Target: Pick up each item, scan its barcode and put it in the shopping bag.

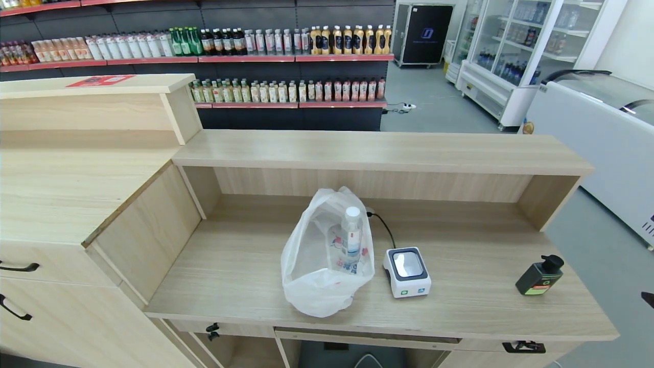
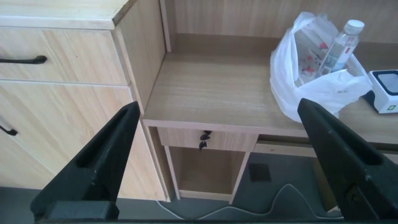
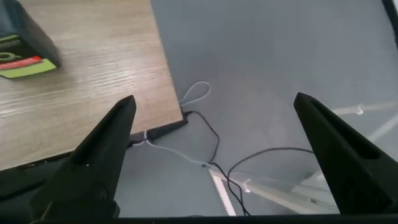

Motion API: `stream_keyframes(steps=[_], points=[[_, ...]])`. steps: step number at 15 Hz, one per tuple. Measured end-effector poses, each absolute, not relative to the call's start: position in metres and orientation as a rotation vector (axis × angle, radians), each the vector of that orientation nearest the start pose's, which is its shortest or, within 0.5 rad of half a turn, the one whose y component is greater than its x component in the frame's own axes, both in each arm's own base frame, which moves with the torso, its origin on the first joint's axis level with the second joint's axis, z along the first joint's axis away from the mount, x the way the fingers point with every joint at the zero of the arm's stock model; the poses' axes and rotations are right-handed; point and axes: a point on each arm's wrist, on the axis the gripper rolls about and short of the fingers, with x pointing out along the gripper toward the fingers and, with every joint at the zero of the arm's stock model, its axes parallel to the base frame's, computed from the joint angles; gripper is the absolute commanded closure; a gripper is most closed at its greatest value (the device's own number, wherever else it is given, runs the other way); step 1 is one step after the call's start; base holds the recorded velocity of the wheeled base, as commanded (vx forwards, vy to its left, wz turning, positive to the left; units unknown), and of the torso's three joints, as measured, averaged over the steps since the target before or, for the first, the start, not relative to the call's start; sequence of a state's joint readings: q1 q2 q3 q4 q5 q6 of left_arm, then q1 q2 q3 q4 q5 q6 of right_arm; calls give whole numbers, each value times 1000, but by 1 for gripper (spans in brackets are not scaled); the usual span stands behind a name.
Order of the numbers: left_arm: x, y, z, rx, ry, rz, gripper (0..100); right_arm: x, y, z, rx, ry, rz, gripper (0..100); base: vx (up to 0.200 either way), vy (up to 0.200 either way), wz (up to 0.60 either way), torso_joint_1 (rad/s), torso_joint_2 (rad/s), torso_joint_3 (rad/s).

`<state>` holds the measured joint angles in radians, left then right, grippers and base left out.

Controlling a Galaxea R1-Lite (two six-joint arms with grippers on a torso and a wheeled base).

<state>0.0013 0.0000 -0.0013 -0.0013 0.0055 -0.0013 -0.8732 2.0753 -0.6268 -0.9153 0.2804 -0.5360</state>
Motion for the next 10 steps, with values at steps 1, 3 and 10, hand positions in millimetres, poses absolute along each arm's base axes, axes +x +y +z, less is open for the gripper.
stream_keyframes(steps=[1,3,10], points=[[-23,0,76,-1,-3,7,0,223,-247,45,-216,574,-395,0,0,0,0,0,0,0],[-23,0,76,-2,-3,7,0,233,-243,40,-223,540,-328,0,0,0,0,0,0,0],[-23,0,76,-1,-3,7,0,260,-231,19,-231,508,-183,0,0,0,0,0,0,0]])
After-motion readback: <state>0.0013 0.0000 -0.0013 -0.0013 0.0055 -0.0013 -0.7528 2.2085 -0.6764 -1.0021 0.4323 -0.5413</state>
